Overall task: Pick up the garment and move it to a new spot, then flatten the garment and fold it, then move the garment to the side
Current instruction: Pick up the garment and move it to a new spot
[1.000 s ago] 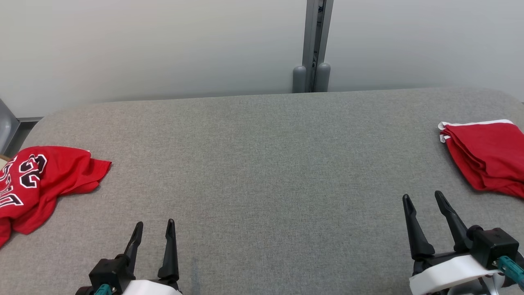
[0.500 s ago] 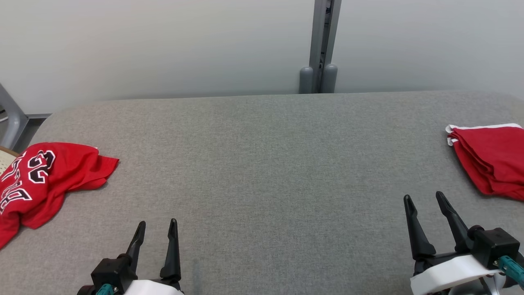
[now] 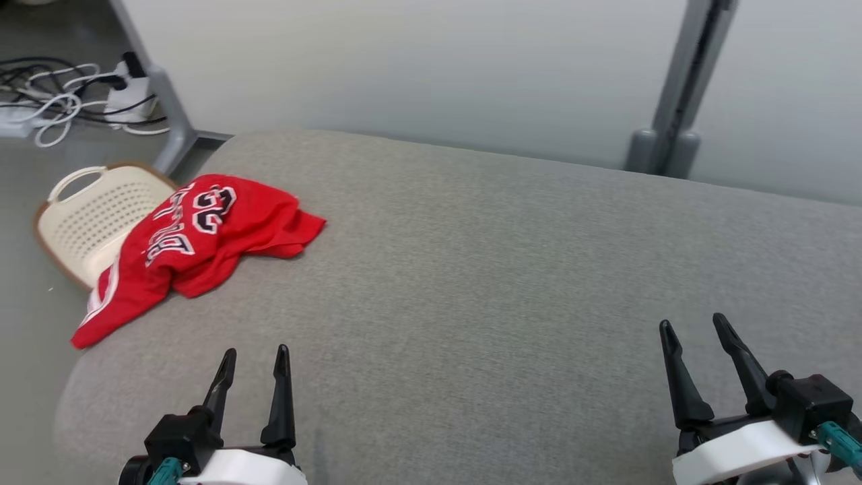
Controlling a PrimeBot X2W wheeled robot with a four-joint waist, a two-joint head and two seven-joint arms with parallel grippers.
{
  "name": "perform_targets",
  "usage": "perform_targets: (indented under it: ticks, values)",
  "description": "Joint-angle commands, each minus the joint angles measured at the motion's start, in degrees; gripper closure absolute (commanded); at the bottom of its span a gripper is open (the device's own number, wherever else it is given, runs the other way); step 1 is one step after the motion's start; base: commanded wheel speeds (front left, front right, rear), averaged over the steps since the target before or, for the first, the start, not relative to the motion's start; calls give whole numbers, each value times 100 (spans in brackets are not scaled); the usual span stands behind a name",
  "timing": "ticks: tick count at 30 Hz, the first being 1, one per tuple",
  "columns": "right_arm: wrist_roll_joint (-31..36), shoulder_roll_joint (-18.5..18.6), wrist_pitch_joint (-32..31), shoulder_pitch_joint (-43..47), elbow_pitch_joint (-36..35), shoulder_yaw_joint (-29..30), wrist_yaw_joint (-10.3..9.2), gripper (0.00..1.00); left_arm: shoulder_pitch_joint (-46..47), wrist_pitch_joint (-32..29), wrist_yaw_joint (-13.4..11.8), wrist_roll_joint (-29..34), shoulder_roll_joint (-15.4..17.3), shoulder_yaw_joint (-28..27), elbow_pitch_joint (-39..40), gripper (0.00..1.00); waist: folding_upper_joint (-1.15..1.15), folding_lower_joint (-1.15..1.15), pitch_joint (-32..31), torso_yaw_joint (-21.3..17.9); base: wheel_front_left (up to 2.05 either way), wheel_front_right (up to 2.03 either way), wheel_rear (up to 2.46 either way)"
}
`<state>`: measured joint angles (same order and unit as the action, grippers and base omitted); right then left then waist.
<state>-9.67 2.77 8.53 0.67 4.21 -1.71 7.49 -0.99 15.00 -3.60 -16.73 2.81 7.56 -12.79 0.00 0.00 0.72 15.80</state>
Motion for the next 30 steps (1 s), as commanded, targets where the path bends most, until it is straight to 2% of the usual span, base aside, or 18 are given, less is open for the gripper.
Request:
perform_targets:
  ticks: [1, 6, 10, 16, 23, 30]
  values:
    - [9, 25, -12, 31, -27, 16, 1, 0, 39, 26, -22, 1, 20, -20, 21, 0, 0, 0, 48, 486, 0, 0, 0]
    - [4, 24, -34, -1, -69, -25, 1, 0, -6, 27, -24, -42, 20, -17, 56, 0, 0, 0, 107, 1189, 0, 0, 0]
    - [-8, 26, -64, -41, -73, -92, 1, 0, -50, 27, -45, -70, 18, -57, 92, 0, 0, 0, 145, 1461, 0, 0, 0]
    - [78, 29, -146, -210, -85, -230, 1, 0, -148, 27, -104, -180, 17, -90, 259, 0, 0, 0, 325, 1529, 0, 0, 0]
    - [229, 29, -283, -379, -137, -165, 1, 0, 251, 27, 62, -72, 44, -84, 201, 0, 0, 0, 624, 1563, 0, 0, 0]
    - [481, 29, -507, -621, -428, -153, 1, 0, 1447, 15, 299, 144, 539, -305, -9, 0, 0, 0, 1123, 1153, 0, 0, 0]
